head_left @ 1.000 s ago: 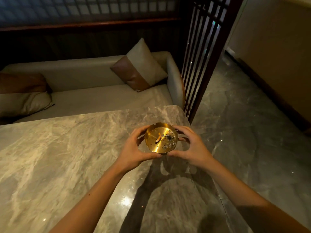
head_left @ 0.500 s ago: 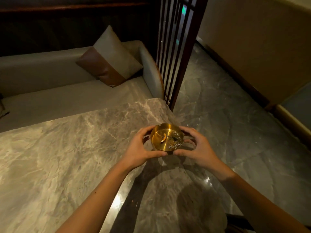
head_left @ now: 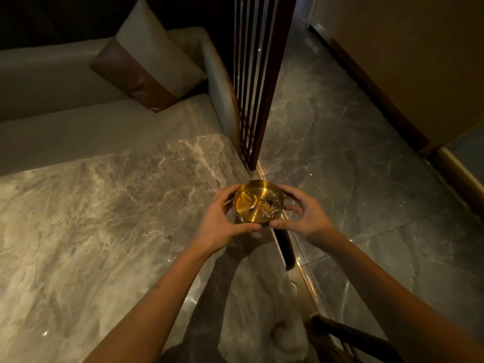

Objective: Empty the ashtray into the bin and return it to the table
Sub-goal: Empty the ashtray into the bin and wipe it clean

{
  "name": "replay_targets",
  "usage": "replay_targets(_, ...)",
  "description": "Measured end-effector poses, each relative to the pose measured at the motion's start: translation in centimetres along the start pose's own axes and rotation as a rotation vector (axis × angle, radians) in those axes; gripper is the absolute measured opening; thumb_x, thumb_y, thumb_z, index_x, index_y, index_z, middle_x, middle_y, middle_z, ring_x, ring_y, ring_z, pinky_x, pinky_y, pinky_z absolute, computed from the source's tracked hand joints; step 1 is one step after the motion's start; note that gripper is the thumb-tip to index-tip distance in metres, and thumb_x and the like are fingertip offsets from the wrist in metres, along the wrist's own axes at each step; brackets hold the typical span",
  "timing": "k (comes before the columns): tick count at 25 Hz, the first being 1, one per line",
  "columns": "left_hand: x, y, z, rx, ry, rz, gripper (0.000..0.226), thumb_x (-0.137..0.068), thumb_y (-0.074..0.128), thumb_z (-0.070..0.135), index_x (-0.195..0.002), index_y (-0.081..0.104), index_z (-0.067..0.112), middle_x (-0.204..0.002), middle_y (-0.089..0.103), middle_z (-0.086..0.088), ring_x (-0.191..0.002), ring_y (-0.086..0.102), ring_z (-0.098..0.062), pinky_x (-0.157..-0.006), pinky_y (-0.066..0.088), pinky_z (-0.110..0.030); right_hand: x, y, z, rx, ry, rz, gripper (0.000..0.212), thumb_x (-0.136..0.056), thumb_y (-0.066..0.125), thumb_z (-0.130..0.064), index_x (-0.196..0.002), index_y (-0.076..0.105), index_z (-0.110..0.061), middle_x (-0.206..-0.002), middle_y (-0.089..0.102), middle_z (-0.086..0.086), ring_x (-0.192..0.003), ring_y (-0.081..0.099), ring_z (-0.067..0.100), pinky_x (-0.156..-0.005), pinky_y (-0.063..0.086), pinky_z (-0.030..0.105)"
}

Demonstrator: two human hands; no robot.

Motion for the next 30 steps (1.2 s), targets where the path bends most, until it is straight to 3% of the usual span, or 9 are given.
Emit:
replay_targets(3,-2.5,4.7,-0.5,0.028,-0.075,0.067,0.098,-0.054,0.094,0.020,-0.139,0.045,0.025,-0.139,0.052,0.003,-0.128,0.050,-0.008,-0.109,0.041,-0.026,-2.4,-4.6,3.2,-0.009,0.022,-0.076,0.085,-0.062,0.088,-0.017,-0.137,0.047,-0.021,-0.135,0.053,0.001,-0.128,0.048,0.013,-0.107,0.043,0.041)
replay_targets(7,-5.4,10.9,-1.1,0.040,-0.140,0.091,0.101,-0.054,0.093,0.016,-0.142,0.043,0.017,-0.139,0.052,0.001,-0.129,0.050,-0.007,-0.106,0.041,-0.018,-3.8,-10.0,7.3,-0.010,0.034,-0.128,0.094,-0.057,0.088,-0.029,-0.140,0.046,-0.016,-0.138,0.053,0.001,-0.129,0.047,0.007,-0.105,0.044,0.037)
replay_targets(11,-6.4,15.3,-1.8,0.062,-0.197,0.103,0.098,-0.056,0.093,0.012,-0.139,0.043,0.022,-0.137,0.054,0.004,-0.122,0.053,0.002,-0.095,0.044,-0.009,-3.7,-13.3,10.7,-0.016,0.062,-0.160,0.095,-0.056,0.088,-0.032,-0.140,0.046,-0.017,-0.137,0.054,-0.001,-0.129,0.048,0.007,-0.104,0.044,0.035)
replay_targets(17,-7.5,19.8,-4.8,0.100,-0.265,0.059,0.096,-0.055,0.094,0.018,-0.136,0.044,0.031,-0.137,0.053,0.002,-0.128,0.053,-0.011,-0.109,0.045,-0.036,-3.4,-15.2,14.6,0.007,0.118,-0.167,0.087,-0.062,0.088,-0.013,-0.138,0.046,-0.018,-0.133,0.053,-0.001,-0.124,0.049,0.011,-0.099,0.043,0.029)
replay_targets(21,-7.7,21.6,-9.3,0.127,-0.356,0.053,0.101,-0.048,0.095,0.028,-0.137,0.046,0.028,-0.137,0.055,0.001,-0.129,0.052,-0.014,-0.110,0.044,-0.042,-3.2,-14.6,17.6,0.055,0.161,-0.200,0.085,-0.064,0.087,-0.012,-0.138,0.046,-0.016,-0.128,0.054,-0.005,-0.121,0.051,0.007,-0.095,0.046,0.021)
replay_targets(25,-8.2,23.0,-13.3,0.201,-0.449,0.042,0.095,-0.051,0.095,0.018,-0.132,0.049,0.031,-0.136,0.056,0.003,-0.129,0.053,-0.015,-0.110,0.044,-0.043,-4.0,-13.8,21.1,0.040,0.235,-0.227,0.074,-0.067,0.085,-0.014,-0.133,0.052,-0.020,-0.127,0.058,-0.007,-0.119,0.053,0.001,-0.085,0.047,0.012)
replay_targets(28,-8.2,24.5,-15.6,0.303,-0.522,0.117,0.089,-0.053,0.094,0.008,-0.127,0.050,0.033,-0.132,0.058,0.004,-0.127,0.054,-0.014,-0.109,0.045,-0.041,-5.1,-13.3,24.3,-0.011,0.299,-0.276,0.068,-0.069,0.083,-0.008,-0.129,0.054,-0.020,-0.126,0.059,-0.006,-0.117,0.053,0.000,-0.087,0.049,0.015)
replay_targets(30,-8.2,25.8,-17.1,0.347,-0.574,0.165,0.082,-0.055,0.092,0.003,-0.116,0.051,0.040,-0.129,0.060,0.005,-0.126,0.054,-0.015,-0.108,0.045,-0.040,-5.8,-13.1,26.7,-0.054,0.339,-0.309,0.068,-0.068,0.083,-0.005,-0.128,0.055,-0.020,-0.126,0.059,-0.006,-0.119,0.053,0.002,-0.095,0.048,0.026)
Point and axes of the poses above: each hand's wrist, its own x-axis away from the middle knuckle, its own y-axis out of the palm, z = x × y, the point moved 6 cm from there along -x, towards the middle knuckle
